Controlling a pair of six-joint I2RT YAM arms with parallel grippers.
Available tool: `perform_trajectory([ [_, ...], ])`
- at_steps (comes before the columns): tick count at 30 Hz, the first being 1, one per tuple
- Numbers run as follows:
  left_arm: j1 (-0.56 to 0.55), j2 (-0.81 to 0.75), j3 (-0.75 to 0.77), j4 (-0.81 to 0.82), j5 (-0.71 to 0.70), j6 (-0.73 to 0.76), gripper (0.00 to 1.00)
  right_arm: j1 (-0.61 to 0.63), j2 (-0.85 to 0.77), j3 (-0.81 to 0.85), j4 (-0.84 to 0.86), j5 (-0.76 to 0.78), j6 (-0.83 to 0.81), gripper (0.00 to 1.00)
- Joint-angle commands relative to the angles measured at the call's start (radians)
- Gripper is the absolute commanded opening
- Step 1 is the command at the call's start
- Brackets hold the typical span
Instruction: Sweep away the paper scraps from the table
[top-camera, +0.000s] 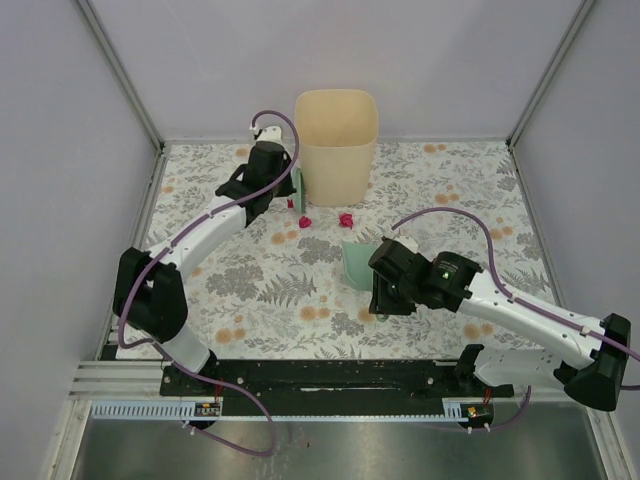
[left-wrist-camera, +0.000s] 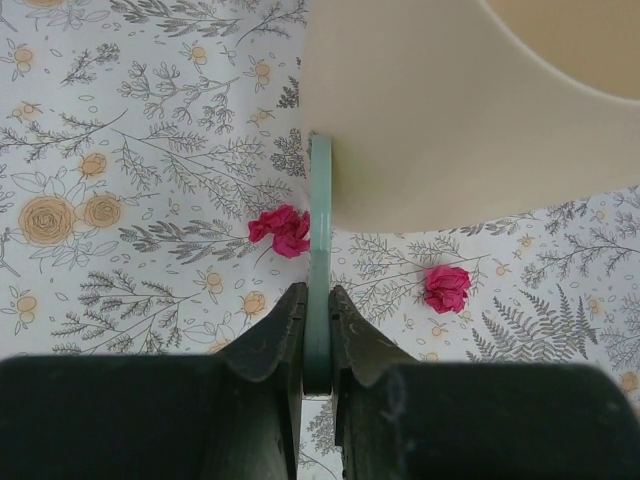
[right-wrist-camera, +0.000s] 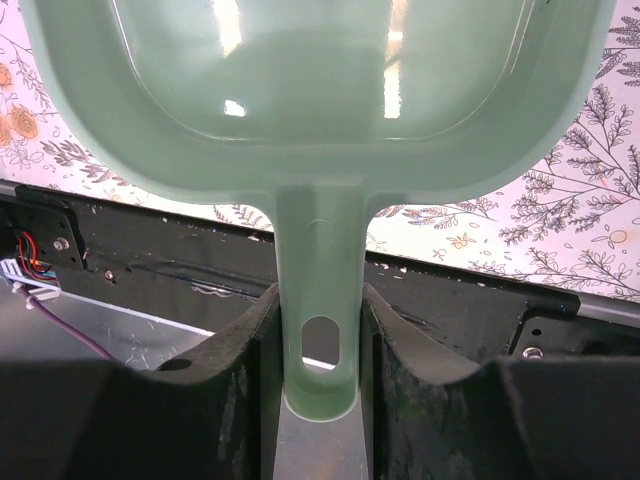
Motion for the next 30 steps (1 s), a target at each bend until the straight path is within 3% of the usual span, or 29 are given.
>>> perform_trajectory([
  [1,0.003,0.001,-0.022,0.120,0.037,0.008,0.00,0.007,0.021,-0.013,0.037,0.026,-0.018,0.00],
  [10,0.003,0.000,-0.085,0.120,0.066,0.007,0.00,0.008,0.041,-0.050,0.056,0.015,-0.025,0.00],
  [21,-0.080,-0.290,-0.312,0.036,0.056,-0.048,0.00,0.007,0.062,-0.092,0.076,-0.003,-0.048,0.00],
  [30,-0.192,-0.419,-0.206,-0.183,-0.006,0.004,0.00,0.105,0.207,-0.083,0.085,-0.013,-0.111,0.00],
])
